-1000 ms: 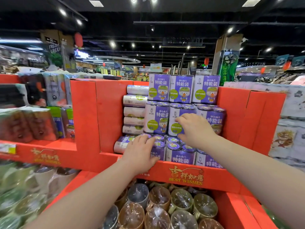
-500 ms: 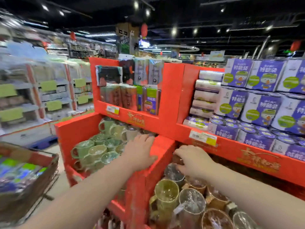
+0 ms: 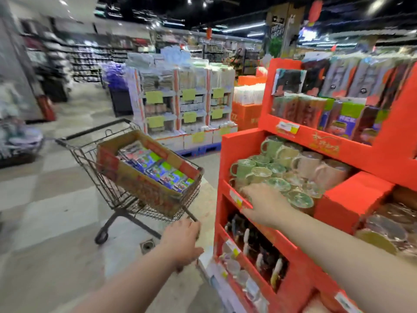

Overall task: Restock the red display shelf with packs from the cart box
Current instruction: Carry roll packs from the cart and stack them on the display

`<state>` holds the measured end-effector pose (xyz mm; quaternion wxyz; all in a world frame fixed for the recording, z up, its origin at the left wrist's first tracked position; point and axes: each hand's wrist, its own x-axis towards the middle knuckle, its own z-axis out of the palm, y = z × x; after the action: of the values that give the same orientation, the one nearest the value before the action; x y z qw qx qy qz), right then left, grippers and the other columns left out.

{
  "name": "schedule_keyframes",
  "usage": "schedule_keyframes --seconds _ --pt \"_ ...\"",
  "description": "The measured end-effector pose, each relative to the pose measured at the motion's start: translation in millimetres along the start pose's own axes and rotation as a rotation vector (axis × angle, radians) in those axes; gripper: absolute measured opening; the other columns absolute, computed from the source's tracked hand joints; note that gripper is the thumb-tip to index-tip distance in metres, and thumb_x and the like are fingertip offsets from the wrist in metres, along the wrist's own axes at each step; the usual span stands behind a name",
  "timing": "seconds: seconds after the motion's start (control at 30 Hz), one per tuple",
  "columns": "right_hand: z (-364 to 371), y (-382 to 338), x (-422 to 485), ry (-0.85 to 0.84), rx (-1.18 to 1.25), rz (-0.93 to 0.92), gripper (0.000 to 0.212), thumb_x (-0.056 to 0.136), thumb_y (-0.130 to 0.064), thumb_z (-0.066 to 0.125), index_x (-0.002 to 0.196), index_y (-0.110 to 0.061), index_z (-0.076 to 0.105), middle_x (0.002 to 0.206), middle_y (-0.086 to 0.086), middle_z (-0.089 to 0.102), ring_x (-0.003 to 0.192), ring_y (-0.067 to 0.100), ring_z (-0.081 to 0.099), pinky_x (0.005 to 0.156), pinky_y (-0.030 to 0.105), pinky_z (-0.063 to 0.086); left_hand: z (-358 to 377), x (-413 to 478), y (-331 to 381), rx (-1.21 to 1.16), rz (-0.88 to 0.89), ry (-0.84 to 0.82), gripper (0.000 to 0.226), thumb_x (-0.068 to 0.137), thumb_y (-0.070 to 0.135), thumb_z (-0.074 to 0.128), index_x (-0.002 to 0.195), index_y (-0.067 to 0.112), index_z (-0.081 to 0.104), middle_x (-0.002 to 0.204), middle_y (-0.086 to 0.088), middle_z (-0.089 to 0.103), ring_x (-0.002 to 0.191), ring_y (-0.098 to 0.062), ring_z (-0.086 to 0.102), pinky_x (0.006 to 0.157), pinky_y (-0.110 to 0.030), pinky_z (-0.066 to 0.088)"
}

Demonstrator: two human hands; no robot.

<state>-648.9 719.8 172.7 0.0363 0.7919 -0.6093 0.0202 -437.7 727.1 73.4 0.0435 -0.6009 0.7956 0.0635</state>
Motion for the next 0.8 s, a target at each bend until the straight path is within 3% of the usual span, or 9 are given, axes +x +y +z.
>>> schedule_keyframes --seconds 0.1,0.43,0.8 --pt "7 -42 16 0.0 0.056 -0.066 0.049 0.087 -0.038 0.056 0.133 -0.024 0.046 0.132 0.004 0.052 0.123 0.028 0.049 0.099 0.038 0.043 19 -25 -40 -0.013 -0.072 -0.042 0.068 0.088 0.056 0.048 0.144 0.022 0.029 0.148 -0.005 0.034 0.135 -0.028 0.033 0.109 -0.04 0.033" --pt "59 -120 86 -0.101 0.108 -0.211 0.046 0.089 -0.033 0.051 0.134 -0.024 0.045 0.135 0.002 0.05 0.125 0.025 0.046 0.098 0.037 0.04 53 -53 -117 -0.053 -0.233 -0.145 0.067 0.091 0.051 0.047 0.147 0.021 0.026 0.146 -0.005 0.035 0.136 -0.027 0.032 0.108 -0.04 0.032" --pt "152 -143 201 -0.363 0.117 -0.311 0.043 0.086 -0.033 0.049 0.128 -0.024 0.048 0.13 0.003 0.053 0.12 0.027 0.051 0.093 0.037 0.044 22 53 -206 -0.036 -0.352 -0.15 0.064 0.091 0.05 0.048 0.144 0.019 0.03 0.141 -0.005 0.04 0.131 -0.027 0.038 0.103 -0.04 0.037"
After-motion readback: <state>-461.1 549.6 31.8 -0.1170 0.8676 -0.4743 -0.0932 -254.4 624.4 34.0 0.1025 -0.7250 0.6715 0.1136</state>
